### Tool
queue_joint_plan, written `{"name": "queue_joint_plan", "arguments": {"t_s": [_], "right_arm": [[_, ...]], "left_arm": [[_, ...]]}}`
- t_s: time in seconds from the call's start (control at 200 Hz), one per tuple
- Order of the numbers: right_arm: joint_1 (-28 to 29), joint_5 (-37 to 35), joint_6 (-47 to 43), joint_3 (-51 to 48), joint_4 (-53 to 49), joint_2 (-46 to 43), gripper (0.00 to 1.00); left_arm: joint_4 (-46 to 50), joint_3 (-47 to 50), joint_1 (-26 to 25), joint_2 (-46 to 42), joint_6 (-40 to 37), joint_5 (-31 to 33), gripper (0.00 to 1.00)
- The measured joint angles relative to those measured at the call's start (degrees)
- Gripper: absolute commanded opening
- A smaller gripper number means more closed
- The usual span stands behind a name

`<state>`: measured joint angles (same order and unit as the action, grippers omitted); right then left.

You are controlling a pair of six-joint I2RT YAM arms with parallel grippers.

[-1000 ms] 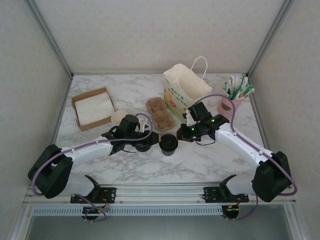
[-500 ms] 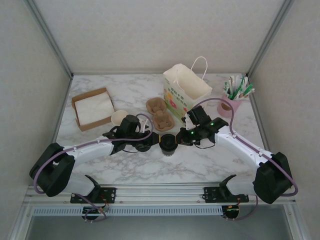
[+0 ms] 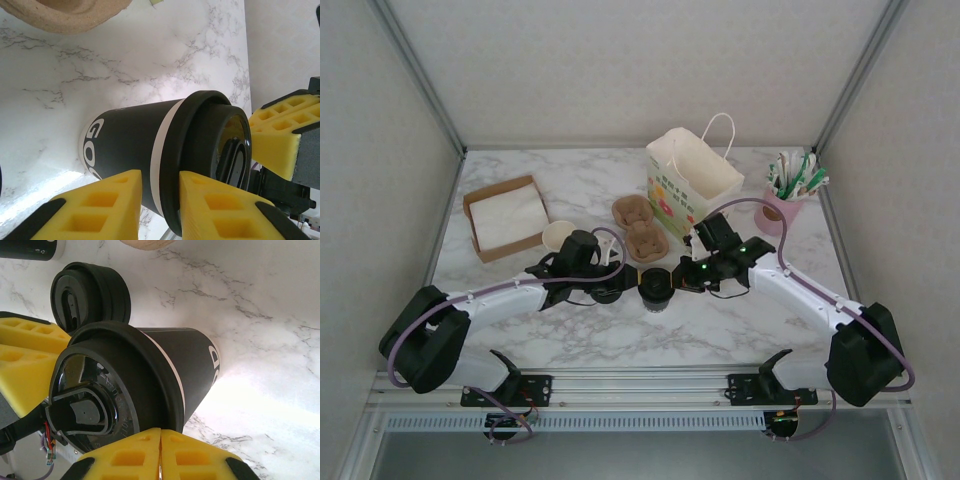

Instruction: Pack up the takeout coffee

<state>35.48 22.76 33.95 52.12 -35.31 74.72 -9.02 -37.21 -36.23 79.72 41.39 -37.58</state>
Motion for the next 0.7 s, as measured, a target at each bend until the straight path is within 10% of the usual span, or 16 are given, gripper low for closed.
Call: {"name": "queue_joint_plan", "arguments": {"t_s": [0.701], "right_arm": [[0.79,-7.5,-4.09,13.27,-13.57,-5.42,0.47]], "left_arm": [[5.9,-3.17,1.25,-2.23,-1.31,1.57,0.48]]}}
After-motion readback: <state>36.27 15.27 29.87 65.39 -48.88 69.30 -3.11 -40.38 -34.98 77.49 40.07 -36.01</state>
